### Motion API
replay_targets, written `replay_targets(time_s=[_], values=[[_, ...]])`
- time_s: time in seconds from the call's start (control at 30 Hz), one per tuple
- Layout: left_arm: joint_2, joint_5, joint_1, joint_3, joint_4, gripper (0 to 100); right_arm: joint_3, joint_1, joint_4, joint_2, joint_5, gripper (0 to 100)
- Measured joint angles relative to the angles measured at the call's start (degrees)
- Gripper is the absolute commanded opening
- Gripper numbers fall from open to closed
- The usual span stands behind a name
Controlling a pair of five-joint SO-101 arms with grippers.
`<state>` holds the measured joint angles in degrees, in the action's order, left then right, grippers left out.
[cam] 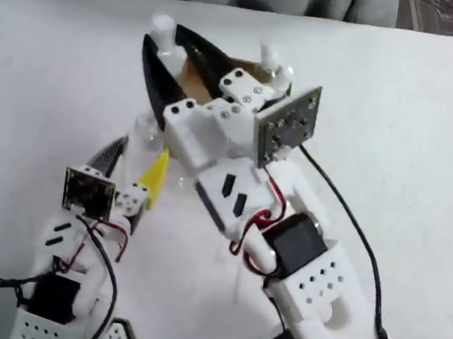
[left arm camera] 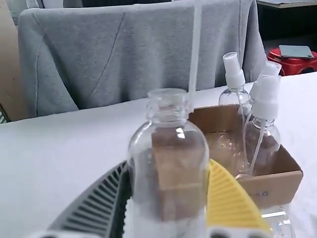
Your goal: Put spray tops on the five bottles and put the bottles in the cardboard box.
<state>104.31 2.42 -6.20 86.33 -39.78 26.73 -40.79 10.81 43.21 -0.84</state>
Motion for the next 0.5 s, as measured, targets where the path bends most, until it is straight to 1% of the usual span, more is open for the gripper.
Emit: replay_targets(time_s=[0.23, 0.37, 0.5], values=[[0.0, 0.0, 0.0, 0.0, 0.0, 2, 0.0, 0.0, -0.1, -0.4, -0.4, 1.6], [0.0, 0.0, 0.0, 0.0, 0.0, 2, 0.0, 0.4, -3.0, -0.1, -0.4, 1.6], [0.0, 0.0, 0.0, 0.0, 0.1, 2, 0.0, 0.5, -3.3, 1.1, -0.4, 1.6]])
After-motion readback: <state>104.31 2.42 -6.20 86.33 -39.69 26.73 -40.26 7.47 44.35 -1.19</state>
